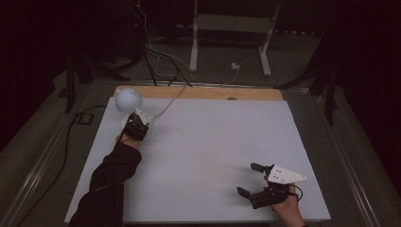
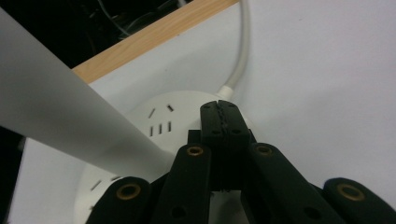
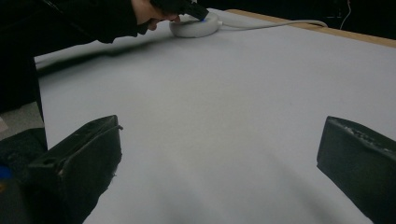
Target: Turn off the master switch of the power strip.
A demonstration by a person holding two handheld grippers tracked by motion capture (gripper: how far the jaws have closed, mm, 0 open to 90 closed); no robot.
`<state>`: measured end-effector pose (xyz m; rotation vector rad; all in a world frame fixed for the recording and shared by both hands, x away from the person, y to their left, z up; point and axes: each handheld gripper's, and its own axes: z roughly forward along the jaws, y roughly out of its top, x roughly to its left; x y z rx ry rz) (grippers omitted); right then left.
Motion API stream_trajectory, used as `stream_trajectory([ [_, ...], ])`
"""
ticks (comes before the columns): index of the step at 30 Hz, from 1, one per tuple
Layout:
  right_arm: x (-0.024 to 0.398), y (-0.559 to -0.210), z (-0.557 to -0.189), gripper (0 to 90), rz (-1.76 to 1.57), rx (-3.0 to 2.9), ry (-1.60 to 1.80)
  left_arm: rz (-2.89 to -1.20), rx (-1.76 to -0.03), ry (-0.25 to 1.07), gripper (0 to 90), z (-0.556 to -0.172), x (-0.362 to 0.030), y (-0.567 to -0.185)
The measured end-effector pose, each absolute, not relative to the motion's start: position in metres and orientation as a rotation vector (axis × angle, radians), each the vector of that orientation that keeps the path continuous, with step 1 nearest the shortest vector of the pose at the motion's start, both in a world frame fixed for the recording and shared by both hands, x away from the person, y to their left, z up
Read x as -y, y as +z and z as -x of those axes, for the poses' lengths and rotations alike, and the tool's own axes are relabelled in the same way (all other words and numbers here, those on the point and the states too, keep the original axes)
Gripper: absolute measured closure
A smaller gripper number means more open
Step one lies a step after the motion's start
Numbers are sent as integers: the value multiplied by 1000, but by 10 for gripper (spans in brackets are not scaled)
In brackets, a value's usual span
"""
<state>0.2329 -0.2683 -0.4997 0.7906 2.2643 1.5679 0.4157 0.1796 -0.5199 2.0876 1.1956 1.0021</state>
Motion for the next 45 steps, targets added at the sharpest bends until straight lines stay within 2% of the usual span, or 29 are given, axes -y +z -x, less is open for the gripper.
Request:
stream_trajectory([
  [9,267,-500,-233,0,-786,-2268,1567,-2194,-1145,1059,900,-416,-172,-517],
  [18,266,-500,-232,0,-781,-2279,1561,-2278,-1108,1055,900,-418,-170,-515],
  [26,266,-501,-233,0,-781,-2281,1561,-2198,-1167,990,900,-420,-175,-513],
  [31,267,-501,-233,0,-793,-2276,1564,-2144,-1175,1007,900,-420,-174,-507],
  [41,268,-501,-234,0,-797,-2271,1566,-2049,-1194,834,900,-412,-171,-484],
  [45,268,-501,-234,0,-800,-2267,1566,-2034,-1226,806,900,-409,-172,-476],
])
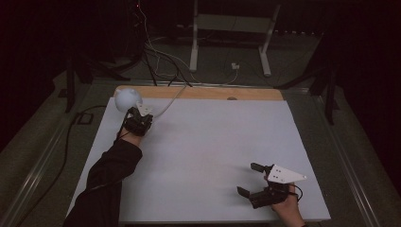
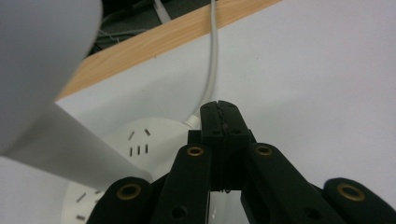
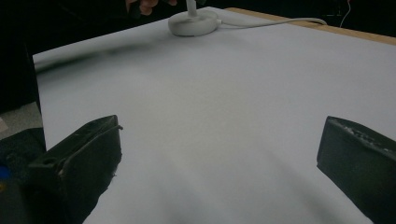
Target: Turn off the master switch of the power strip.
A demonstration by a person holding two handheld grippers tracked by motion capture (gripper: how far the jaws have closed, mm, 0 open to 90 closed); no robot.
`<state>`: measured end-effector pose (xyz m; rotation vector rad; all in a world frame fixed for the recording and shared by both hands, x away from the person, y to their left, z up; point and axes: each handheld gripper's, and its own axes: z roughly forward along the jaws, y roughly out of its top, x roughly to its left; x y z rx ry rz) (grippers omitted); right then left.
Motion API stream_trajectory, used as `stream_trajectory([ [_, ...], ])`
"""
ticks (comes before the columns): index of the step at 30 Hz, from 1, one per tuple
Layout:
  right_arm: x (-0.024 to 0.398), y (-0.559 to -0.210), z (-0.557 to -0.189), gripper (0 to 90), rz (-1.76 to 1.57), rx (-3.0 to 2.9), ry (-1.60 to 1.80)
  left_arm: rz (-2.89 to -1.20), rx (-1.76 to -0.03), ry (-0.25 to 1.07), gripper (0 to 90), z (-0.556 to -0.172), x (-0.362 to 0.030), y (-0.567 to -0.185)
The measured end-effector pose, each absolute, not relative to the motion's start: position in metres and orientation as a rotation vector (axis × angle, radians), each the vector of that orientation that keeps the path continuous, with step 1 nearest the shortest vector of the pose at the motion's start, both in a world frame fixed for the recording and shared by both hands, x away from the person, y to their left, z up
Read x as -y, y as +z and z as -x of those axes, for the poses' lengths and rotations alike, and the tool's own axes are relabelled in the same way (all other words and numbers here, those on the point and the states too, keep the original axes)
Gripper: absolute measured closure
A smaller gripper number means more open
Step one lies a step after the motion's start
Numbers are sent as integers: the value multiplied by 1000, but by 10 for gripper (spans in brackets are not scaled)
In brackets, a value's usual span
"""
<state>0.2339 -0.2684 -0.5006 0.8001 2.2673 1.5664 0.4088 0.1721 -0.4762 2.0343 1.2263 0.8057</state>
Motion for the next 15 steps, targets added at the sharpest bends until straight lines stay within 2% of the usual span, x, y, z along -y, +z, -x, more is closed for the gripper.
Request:
stream_trajectory([
  [4,268,-500,-234,0,-798,-2267,1564,-2003,-1223,736,887,-404,-173,-467],
  [5,268,-500,-234,0,-799,-2266,1566,-1994,-1219,717,799,-403,-174,-465],
  [7,269,-500,-234,0,-799,-2265,1565,-1986,-1216,702,709,-401,-174,-461],
  [8,269,-500,-234,0,-800,-2264,1565,-1974,-1213,686,706,-400,-175,-459],
  [10,269,-500,-234,0,-800,-2264,1564,-1970,-1205,670,615,-397,-175,-456],
  [11,269,-500,-234,0,-800,-2263,1564,-1961,-1206,653,530,-396,-176,-456],
  [12,269,-500,-234,0,-800,-2263,1564,-1962,-1203,646,530,-395,-176,-455],
  [15,269,-500,-234,0,-798,-2259,1564,-1959,-1194,625,388,-391,-176,-453],
])
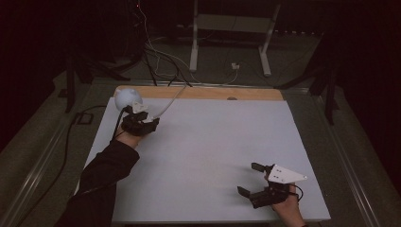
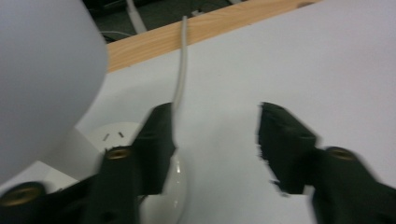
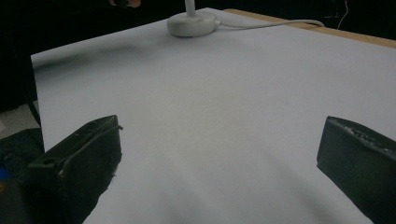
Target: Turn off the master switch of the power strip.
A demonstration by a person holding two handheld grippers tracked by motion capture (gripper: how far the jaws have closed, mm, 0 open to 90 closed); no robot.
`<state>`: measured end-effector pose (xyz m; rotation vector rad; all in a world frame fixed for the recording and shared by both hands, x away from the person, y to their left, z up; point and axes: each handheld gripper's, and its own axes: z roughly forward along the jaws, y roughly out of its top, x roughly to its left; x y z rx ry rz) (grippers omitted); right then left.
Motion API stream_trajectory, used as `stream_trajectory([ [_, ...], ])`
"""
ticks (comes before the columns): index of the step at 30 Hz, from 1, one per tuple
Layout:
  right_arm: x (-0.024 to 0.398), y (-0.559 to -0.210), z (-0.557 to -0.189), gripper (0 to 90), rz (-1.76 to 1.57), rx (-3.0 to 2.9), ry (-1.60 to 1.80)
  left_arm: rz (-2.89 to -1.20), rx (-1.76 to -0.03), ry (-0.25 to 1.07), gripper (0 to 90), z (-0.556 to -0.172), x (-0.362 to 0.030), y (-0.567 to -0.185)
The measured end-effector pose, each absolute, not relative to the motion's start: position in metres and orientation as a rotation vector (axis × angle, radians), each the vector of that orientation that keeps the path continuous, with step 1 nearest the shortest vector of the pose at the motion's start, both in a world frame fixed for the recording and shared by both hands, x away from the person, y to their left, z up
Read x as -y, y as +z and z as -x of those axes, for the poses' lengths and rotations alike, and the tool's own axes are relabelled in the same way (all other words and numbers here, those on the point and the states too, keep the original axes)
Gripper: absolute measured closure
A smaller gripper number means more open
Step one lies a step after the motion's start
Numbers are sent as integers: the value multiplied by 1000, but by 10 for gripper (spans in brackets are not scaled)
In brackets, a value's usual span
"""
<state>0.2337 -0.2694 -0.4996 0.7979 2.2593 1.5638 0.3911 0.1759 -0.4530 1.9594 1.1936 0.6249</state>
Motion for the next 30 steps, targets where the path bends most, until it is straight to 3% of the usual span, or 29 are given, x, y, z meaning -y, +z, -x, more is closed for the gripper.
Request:
stream_trajectory([
  [1,269,-500,-234,0,-799,-2258,1563,-1959,-1191,612,343,-390,-176,-453],
  [2,269,-499,-234,0,-797,-2257,1562,-1965,-1192,601,232,-389,-176,-452],
  [3,269,-499,-234,0,-797,-2257,1562,-1972,-1186,574,232,-389,-177,-452],
  [5,269,-499,-233,0,-797,-2256,1563,-1984,-1180,552,162,-386,-178,-452],
  [6,269,-499,-233,0,-799,-2255,1563,-1980,-1169,512,79,-385,-179,-452],
  [9,269,-499,-233,0,-798,-2253,1564,-1989,-1149,445,16,-383,-181,-452],
  [30,268,-499,-233,0,-800,-2260,1560,-2017,-989,338,2,-353,-190,-440],
])
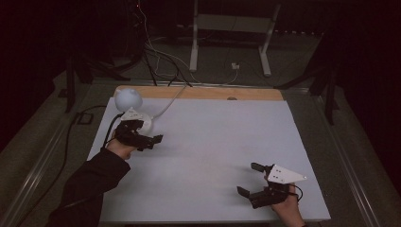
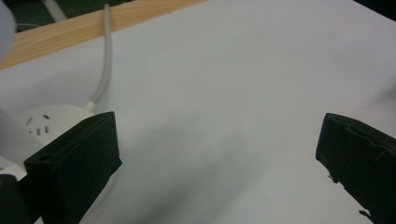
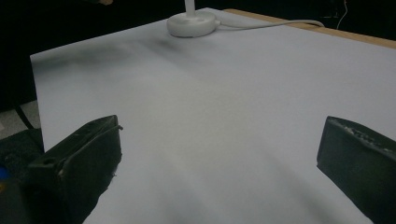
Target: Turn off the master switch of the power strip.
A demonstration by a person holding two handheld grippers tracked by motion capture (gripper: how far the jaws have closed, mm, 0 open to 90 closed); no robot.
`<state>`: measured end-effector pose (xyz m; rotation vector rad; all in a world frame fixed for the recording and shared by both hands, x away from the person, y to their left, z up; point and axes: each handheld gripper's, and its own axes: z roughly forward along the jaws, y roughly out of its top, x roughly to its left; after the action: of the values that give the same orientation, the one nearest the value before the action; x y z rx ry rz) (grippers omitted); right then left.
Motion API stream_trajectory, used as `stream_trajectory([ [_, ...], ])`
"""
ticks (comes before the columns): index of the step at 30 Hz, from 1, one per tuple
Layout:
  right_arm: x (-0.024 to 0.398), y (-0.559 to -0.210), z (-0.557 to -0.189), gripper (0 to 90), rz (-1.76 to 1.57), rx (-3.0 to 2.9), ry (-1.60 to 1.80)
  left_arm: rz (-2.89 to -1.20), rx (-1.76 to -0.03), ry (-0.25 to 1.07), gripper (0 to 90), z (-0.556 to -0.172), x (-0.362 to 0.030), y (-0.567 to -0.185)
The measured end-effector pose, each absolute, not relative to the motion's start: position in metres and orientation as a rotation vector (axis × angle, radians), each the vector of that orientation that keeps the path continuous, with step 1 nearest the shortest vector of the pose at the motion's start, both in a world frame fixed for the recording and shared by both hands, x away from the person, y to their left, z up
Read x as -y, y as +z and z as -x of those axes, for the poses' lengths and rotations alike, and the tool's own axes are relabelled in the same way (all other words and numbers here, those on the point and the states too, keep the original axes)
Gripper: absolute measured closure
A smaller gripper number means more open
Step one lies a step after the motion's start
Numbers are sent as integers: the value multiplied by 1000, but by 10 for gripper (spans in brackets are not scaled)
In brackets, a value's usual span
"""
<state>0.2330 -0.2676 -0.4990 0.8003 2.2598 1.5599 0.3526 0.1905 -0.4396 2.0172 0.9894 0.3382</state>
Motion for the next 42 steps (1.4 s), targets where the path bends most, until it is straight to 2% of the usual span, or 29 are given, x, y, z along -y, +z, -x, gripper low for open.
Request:
stream_trajectory([
  [10,268,-500,-233,0,-805,-2263,1549,-2017,-932,317,2,-331,-191,-442],
  [28,266,-500,-234,0,-803,-2275,1530,-2045,-804,275,2,-280,-194,-470],
  [42,266,-501,-234,0,-792,-2288,1519,-2077,-788,282,2,-251,-201,-493],
])
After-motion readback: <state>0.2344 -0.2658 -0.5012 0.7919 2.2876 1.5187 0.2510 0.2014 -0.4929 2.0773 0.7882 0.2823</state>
